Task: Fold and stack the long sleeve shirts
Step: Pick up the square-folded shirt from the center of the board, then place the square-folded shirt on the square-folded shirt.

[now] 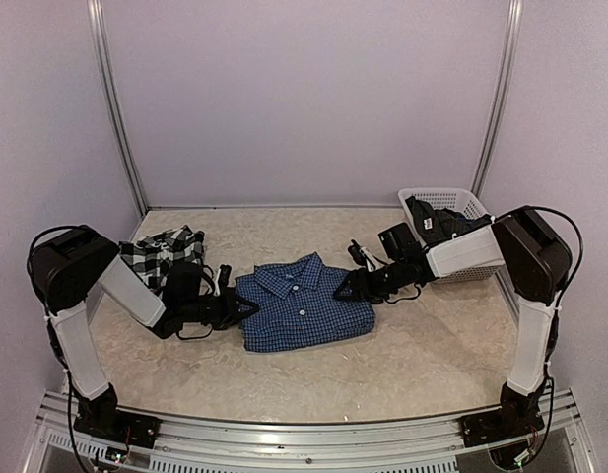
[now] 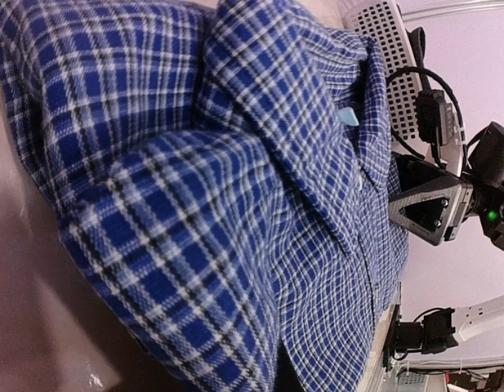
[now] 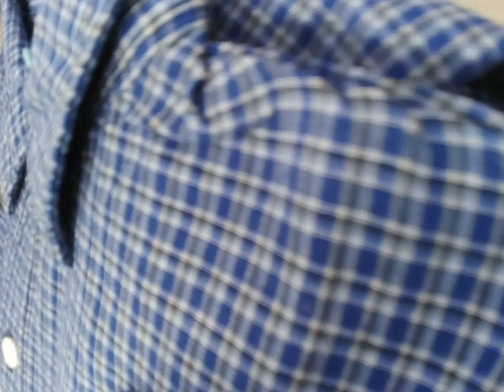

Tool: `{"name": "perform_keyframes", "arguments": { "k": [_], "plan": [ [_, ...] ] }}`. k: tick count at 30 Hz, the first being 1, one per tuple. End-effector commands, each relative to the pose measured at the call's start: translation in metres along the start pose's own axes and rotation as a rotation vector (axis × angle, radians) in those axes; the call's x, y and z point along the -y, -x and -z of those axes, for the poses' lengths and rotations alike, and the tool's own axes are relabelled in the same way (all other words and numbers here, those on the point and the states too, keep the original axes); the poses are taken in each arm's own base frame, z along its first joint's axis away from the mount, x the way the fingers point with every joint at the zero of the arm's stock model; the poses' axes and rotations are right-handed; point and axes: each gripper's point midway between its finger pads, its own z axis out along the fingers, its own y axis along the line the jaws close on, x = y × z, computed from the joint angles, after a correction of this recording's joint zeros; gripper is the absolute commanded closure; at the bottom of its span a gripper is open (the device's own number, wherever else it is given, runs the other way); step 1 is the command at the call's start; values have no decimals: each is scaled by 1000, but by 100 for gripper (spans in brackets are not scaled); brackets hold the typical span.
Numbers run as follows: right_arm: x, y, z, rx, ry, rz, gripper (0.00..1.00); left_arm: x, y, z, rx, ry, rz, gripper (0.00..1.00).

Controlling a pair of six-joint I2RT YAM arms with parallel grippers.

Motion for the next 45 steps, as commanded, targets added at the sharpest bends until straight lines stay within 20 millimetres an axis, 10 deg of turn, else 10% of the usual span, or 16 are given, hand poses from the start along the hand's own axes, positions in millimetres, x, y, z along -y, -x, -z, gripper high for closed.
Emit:
{"name": "perform_keyframes", "arguments": {
  "k": [1, 14, 30, 45],
  "plan": [
    [4, -21, -3, -56, -19, -17, 37, 21, 22, 4, 19, 3, -97, 100],
    [12, 21, 41, 35, -120, 41, 31, 42, 123, 71, 130, 307, -292, 100],
    [11, 27, 31, 30, -57, 80, 31, 69, 251, 90, 35, 597, -545, 100],
    [21, 12, 20, 3, -27, 77, 32, -50, 286, 224, -11, 820, -265, 100]
  ]
}}
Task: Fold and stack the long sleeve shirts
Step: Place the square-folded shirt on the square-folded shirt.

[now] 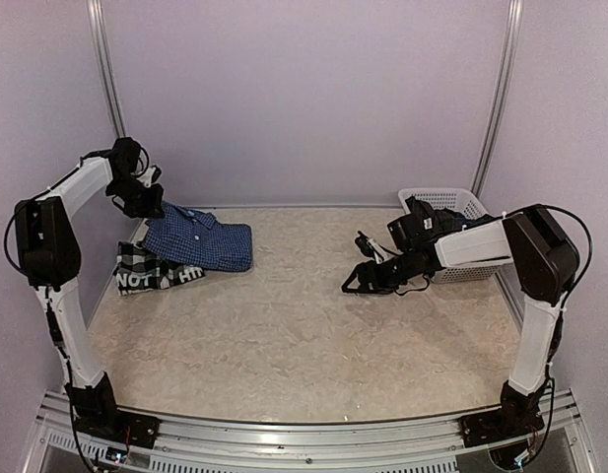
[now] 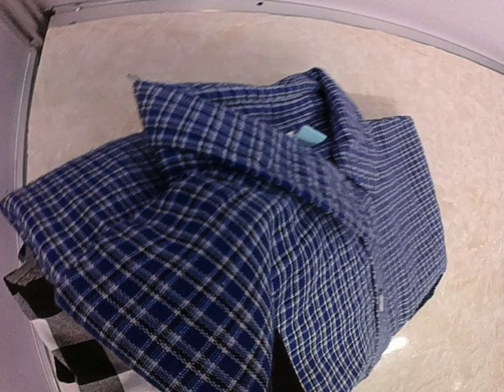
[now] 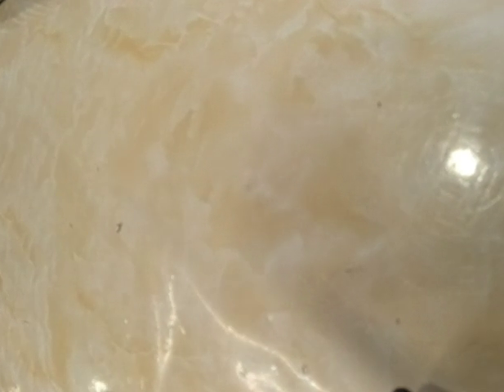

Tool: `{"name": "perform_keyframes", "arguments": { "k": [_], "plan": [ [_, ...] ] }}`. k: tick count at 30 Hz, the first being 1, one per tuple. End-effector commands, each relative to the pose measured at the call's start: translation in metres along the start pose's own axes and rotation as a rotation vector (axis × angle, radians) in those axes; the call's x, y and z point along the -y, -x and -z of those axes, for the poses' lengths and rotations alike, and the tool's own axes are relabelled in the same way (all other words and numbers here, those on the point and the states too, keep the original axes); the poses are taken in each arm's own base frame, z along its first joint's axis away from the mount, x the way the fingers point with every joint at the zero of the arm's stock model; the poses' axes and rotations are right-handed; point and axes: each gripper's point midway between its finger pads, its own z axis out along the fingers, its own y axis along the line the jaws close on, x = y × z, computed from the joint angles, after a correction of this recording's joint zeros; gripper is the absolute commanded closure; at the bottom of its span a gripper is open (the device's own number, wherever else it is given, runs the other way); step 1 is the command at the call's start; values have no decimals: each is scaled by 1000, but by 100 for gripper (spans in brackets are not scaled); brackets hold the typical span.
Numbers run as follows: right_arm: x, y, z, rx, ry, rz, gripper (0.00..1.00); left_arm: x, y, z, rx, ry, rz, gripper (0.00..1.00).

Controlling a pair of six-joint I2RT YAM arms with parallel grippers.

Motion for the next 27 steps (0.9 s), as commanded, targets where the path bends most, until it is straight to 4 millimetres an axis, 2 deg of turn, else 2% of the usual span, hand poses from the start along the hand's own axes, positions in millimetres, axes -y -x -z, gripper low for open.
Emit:
{"name": "perform_keyframes", "arguments": {
  "k": [1, 4, 6, 12, 18, 21, 24, 27],
  "plan": [
    [7, -9, -8, -22, 25, -5, 32, -58, -25, 16, -40, 82, 85, 100],
    [8, -11, -10, -26, 26, -10, 32, -83, -33, 26, -17, 81, 152, 100],
    [10, -13, -12, -32, 29, -14, 32, -88, -31, 36, 17, 54, 176, 100],
    [12, -16, -18, -47, 38, -22, 32, -70, -8, 77, 155, -82, 161, 100],
    [15, -21, -19, -56, 31, -29, 33, -32, 12, 107, 252, -279, 131, 100],
    [16, -24, -20, -61, 32, -32, 33, -29, 18, 130, 304, -274, 123, 100],
    [16, -24, -20, -62, 37, -30, 33, -44, 13, 146, 340, -214, 153, 100],
    [15, -25, -21, -67, 41, -29, 33, -77, -4, 136, 309, -67, 209, 100]
  ]
}}
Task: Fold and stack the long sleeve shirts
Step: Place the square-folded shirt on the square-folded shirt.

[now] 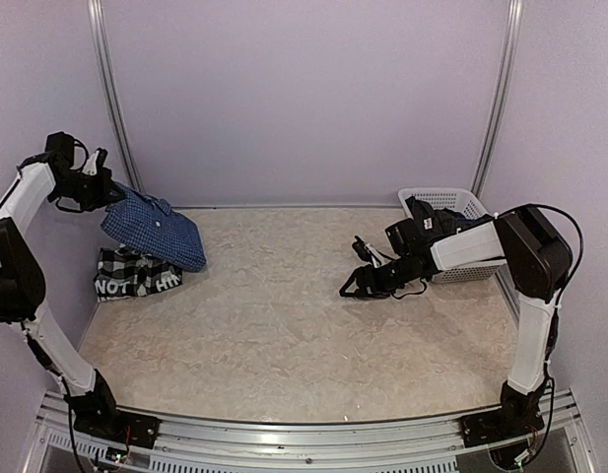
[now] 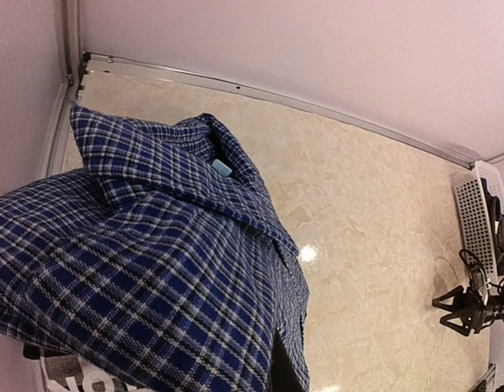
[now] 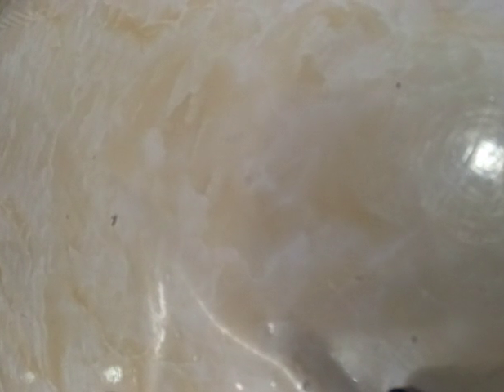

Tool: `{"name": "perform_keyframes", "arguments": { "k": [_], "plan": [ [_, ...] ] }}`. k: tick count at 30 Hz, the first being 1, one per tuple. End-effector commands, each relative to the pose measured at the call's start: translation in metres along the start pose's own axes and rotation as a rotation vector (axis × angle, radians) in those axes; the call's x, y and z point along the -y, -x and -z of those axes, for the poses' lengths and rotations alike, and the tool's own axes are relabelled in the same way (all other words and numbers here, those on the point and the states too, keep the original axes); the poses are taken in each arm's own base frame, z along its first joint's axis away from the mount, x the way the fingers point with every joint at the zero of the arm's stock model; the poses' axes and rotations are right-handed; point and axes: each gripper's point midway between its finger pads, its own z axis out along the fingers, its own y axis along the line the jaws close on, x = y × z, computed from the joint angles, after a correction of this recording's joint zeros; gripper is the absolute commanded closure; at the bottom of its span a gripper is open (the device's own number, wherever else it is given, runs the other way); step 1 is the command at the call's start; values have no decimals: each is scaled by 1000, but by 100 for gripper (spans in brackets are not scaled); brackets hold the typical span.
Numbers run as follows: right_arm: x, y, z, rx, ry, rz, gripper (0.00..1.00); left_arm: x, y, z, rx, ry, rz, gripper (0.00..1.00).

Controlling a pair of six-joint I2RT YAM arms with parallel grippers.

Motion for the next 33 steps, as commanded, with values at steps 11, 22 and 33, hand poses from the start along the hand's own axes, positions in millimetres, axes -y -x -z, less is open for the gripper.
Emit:
{"name": "perform_keyframes", "arguments": {
  "k": [11, 22, 33],
  "plan": [
    [12, -20, -6, -49, 0, -28, 34, -110, -40, -8, -89, 406, 111, 98],
    [7, -15, -5, -49, 14, -23, 34, -169, -82, -19, -248, 663, 157, 94],
    [3, -7, 7, -36, -24, -10, 35, -192, -97, 1, -301, 893, 143, 12]
  ]
}}
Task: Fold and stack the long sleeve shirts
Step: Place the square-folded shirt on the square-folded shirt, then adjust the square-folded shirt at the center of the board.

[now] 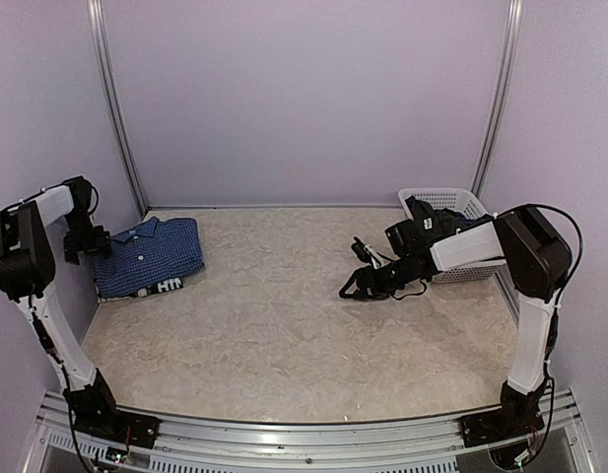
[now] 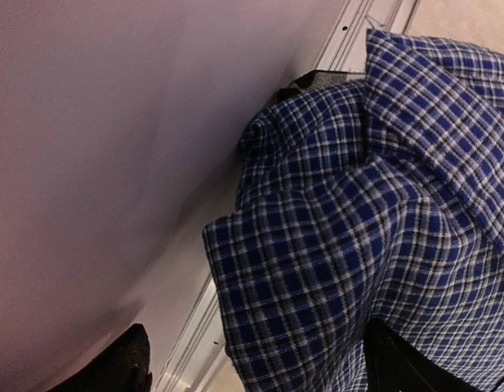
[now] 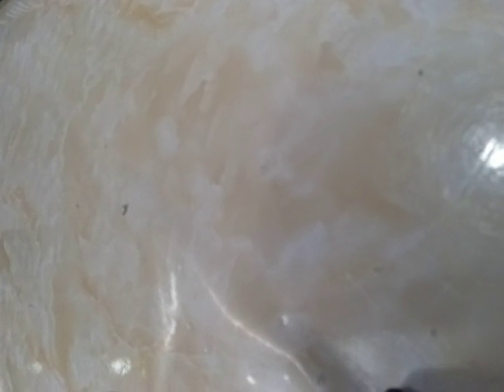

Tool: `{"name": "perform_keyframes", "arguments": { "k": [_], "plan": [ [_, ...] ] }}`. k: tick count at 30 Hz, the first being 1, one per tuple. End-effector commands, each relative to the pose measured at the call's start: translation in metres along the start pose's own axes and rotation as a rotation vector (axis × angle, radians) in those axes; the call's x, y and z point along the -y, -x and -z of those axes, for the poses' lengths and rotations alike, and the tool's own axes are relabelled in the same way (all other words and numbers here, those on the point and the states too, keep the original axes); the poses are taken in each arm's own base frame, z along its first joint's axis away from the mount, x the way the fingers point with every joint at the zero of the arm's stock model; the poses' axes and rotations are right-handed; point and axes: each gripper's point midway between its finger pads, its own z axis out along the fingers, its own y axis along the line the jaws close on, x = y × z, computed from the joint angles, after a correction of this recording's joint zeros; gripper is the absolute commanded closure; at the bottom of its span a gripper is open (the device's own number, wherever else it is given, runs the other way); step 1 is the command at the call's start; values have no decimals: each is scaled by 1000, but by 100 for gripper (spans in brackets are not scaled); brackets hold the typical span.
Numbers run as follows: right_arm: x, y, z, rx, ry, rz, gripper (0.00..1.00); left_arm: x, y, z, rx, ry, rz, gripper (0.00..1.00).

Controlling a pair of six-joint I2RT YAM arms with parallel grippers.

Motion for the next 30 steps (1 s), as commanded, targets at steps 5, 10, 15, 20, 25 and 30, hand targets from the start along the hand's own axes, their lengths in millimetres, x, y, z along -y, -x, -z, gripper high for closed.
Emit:
{"name": "perform_keyframes", "arguments": {
  "k": [5, 10, 15, 20, 25, 30],
  "plan": [
    [2, 7, 17, -10, -80, 13, 35, 22, 26, 60, 198, -67, -22, 10],
    [3, 10, 18, 0, -94, 11, 35, 77, 22, 76, 299, -190, -110, 9],
    [1, 12, 19, 6, -93, 10, 35, 122, 8, 61, 270, -365, -131, 8],
    [-11, 25, 33, 62, -106, 63, 34, 132, -7, 24, 175, -399, -136, 6],
    [-24, 38, 53, 137, -129, 107, 32, 120, -37, -31, 20, -317, -117, 5],
    [-27, 40, 62, 163, -146, 122, 32, 118, -55, -58, -68, -268, -119, 4]
  ]
}}
